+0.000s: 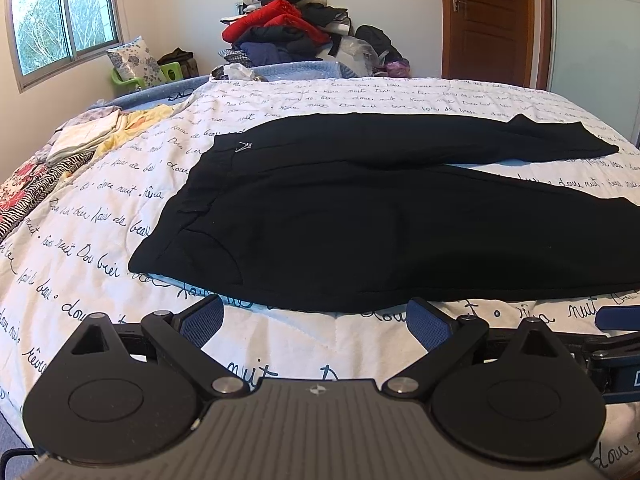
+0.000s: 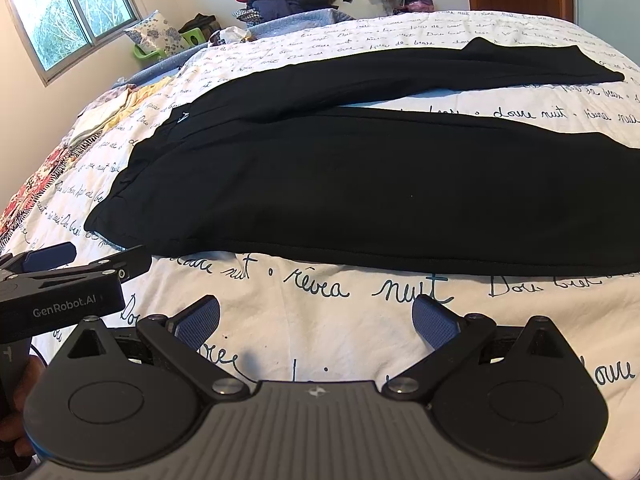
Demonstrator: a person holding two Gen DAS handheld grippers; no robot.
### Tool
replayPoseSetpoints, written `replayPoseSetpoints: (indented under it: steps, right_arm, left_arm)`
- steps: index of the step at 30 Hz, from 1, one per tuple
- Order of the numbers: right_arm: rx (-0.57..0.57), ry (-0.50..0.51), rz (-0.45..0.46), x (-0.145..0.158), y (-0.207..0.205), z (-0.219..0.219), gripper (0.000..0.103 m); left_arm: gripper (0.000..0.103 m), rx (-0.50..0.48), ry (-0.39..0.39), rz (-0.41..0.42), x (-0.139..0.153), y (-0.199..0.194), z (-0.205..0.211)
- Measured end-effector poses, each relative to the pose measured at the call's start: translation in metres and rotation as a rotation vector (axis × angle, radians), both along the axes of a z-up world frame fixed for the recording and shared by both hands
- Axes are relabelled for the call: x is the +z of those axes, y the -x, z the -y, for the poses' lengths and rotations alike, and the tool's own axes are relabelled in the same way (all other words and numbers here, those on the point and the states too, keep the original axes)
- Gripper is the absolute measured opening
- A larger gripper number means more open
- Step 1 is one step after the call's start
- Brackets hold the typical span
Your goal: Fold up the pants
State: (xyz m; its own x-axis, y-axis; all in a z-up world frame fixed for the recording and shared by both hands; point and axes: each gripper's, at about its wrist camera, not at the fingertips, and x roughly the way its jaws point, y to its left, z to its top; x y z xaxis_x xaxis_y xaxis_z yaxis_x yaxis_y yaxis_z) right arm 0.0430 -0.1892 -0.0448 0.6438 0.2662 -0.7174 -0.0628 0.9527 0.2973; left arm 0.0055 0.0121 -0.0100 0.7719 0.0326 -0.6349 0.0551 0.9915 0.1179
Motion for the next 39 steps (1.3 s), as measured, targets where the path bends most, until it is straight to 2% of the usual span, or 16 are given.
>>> replayPoseSetpoints:
  steps: [39]
  right_arm:
    - [0.005,-0.001,-0.001,-0.0019,0.0023,-0.0023,0.103]
  left_arm:
    - [0.099,-0.001,0.002,-0.007,-0.0018,-0.0004,0.0018]
